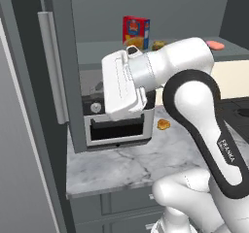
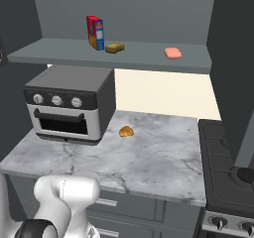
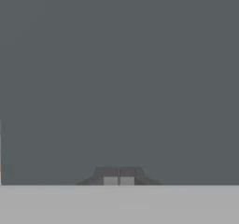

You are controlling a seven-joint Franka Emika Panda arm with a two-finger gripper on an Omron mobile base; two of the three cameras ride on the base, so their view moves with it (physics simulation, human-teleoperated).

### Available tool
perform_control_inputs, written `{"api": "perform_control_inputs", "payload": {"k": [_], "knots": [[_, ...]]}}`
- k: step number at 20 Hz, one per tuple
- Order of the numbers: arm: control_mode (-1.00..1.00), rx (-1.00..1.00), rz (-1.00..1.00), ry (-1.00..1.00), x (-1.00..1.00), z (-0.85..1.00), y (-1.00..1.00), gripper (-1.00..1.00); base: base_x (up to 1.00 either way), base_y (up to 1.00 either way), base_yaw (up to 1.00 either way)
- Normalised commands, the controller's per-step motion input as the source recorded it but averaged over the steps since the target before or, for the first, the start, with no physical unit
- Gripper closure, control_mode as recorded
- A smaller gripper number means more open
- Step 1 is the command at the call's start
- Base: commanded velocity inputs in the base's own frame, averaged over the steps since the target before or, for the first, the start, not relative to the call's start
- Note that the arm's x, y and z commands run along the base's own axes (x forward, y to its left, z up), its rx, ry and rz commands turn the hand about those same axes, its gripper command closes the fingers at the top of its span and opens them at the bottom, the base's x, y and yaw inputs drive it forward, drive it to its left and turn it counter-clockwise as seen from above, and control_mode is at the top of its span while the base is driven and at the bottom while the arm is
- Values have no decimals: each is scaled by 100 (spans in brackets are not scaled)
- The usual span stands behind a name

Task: Pick the sponge and bar soap from the cabinet and place them on the counter.

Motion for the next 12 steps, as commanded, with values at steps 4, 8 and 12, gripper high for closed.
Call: {"api": "perform_control_inputs", "payload": {"k": [4,8,12], "knots": [[-100,-1,-15,-9,-27,7,-42,100,0,0,0],[-100,1,-11,-8,-31,0,-51,100,0,0,0],[-100,7,-9,-18,-33,0,-58,100,0,0,0]]}}
